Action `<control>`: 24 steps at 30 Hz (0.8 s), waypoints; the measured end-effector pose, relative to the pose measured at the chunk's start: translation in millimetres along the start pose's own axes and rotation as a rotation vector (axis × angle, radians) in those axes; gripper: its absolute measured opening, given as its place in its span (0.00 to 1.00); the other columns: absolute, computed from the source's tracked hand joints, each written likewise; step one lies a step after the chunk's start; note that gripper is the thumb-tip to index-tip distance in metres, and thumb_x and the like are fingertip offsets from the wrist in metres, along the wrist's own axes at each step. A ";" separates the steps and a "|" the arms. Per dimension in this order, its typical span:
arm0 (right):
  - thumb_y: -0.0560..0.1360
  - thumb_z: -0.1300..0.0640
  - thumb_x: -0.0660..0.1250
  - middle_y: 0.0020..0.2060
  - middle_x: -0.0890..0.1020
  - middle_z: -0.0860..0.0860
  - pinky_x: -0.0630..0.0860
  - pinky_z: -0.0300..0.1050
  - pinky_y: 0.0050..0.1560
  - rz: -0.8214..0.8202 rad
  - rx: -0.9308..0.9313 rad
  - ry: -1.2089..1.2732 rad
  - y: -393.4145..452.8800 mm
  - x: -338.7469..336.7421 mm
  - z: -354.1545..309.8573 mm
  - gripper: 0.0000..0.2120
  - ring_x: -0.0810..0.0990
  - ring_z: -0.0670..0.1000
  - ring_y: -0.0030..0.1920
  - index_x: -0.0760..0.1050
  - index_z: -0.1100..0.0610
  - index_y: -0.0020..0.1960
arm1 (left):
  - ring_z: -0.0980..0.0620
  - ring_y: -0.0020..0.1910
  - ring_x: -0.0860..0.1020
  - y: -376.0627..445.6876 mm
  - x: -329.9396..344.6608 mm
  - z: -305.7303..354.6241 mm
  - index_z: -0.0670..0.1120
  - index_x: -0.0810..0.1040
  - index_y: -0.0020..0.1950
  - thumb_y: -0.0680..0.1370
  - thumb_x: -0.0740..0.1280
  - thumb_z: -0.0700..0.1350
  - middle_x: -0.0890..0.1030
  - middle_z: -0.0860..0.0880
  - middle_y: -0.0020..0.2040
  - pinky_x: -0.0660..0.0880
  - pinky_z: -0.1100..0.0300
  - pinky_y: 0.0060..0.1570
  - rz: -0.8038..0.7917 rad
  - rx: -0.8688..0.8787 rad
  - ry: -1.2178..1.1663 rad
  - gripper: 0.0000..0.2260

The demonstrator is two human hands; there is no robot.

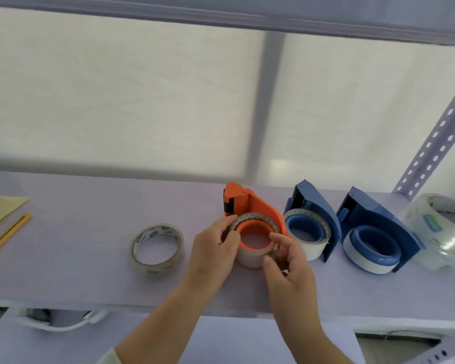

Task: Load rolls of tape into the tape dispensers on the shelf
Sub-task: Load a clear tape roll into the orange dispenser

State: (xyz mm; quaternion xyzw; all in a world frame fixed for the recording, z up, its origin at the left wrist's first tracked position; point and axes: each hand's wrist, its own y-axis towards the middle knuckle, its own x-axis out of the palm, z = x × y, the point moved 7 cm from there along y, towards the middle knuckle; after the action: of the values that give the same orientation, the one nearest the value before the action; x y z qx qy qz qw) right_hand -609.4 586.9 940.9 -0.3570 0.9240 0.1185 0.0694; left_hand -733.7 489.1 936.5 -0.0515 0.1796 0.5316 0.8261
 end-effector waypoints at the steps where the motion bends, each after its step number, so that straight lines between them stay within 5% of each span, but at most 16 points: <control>1: 0.74 0.68 0.64 0.38 0.81 0.41 0.71 0.27 0.38 0.007 0.002 -0.003 4.8 -5.5 1.7 0.18 0.77 0.38 0.38 0.77 0.46 0.52 | 0.59 0.56 0.78 0.3 -0.3 1.4 0.52 0.78 0.61 0.73 0.61 0.42 0.83 0.56 0.56 0.74 0.61 0.59 0.010 0.012 -0.001 0.18; 5: 0.75 0.66 0.64 0.51 0.82 0.42 0.73 0.26 0.44 0.017 0.022 -0.018 17.4 -19.2 10.0 0.17 0.78 0.37 0.48 0.80 0.46 0.54 | 0.71 0.47 0.78 3.2 -0.7 2.8 0.55 0.81 0.55 0.71 0.60 0.42 0.82 0.65 0.47 0.74 0.71 0.50 0.049 0.029 -0.018 0.17; 9: 0.75 0.64 0.65 0.54 0.81 0.44 0.71 0.20 0.44 -0.025 0.060 -0.031 22.3 -19.5 18.3 0.20 0.76 0.28 0.48 0.74 0.49 0.65 | 0.76 0.46 0.75 4.0 -6.9 -2.4 0.52 0.82 0.56 0.74 0.61 0.37 0.82 0.61 0.49 0.72 0.77 0.50 0.126 -0.028 -0.101 0.17; 13: 0.74 0.62 0.68 0.56 0.80 0.35 0.72 0.31 0.57 -0.170 -0.018 -0.021 17.6 -6.3 7.6 0.23 0.77 0.35 0.57 0.72 0.36 0.60 | 0.64 0.55 0.78 1.7 -4.8 -5.2 0.50 0.80 0.59 0.75 0.61 0.37 0.83 0.57 0.55 0.74 0.66 0.59 0.127 -0.053 -0.175 0.16; 15: 0.74 0.65 0.68 0.54 0.78 0.26 0.70 0.27 0.58 -0.237 -0.095 -0.020 12.4 1.0 -3.9 0.27 0.75 0.32 0.59 0.70 0.33 0.57 | 0.60 0.57 0.78 1.2 -5.7 -6.4 0.49 0.79 0.60 0.77 0.61 0.38 0.82 0.54 0.57 0.74 0.59 0.62 0.134 -0.061 -0.213 0.15; 17: 0.74 0.66 0.68 0.54 0.75 0.22 0.67 0.23 0.56 -0.275 -0.144 -0.017 8.3 5.7 -11.4 0.28 0.72 0.30 0.60 0.68 0.34 0.59 | 0.66 0.55 0.78 -0.5 -9.1 -4.7 0.48 0.78 0.61 0.79 0.60 0.38 0.82 0.56 0.57 0.74 0.62 0.61 0.148 -0.058 -0.282 0.15; 19: 0.73 0.62 0.70 0.57 0.74 0.23 0.64 0.21 0.59 -0.284 -0.202 -0.030 4.7 8.4 -18.0 0.28 0.69 0.29 0.63 0.67 0.35 0.62 | 0.69 0.57 0.76 -3.5 -12.5 -0.9 0.48 0.76 0.64 0.80 0.59 0.40 0.80 0.56 0.60 0.72 0.62 0.64 0.149 -0.053 -0.397 0.14; 24: 0.72 0.56 0.71 0.70 0.68 0.38 0.61 0.28 0.67 -0.283 -0.339 -0.068 -2.0 12.3 -37.9 0.31 0.63 0.36 0.71 0.64 0.46 0.72 | 0.52 0.67 0.73 -16.4 -22.9 13.8 0.52 0.74 0.63 0.75 0.60 0.51 0.77 0.51 0.66 0.65 0.50 0.70 0.154 0.033 -0.683 0.17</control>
State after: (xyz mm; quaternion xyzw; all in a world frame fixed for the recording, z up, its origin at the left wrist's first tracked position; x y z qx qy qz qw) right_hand -618.8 567.4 974.5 -0.4855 0.8286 0.2734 0.0555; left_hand -724.1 466.1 955.7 0.1564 -0.0952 0.5760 0.7967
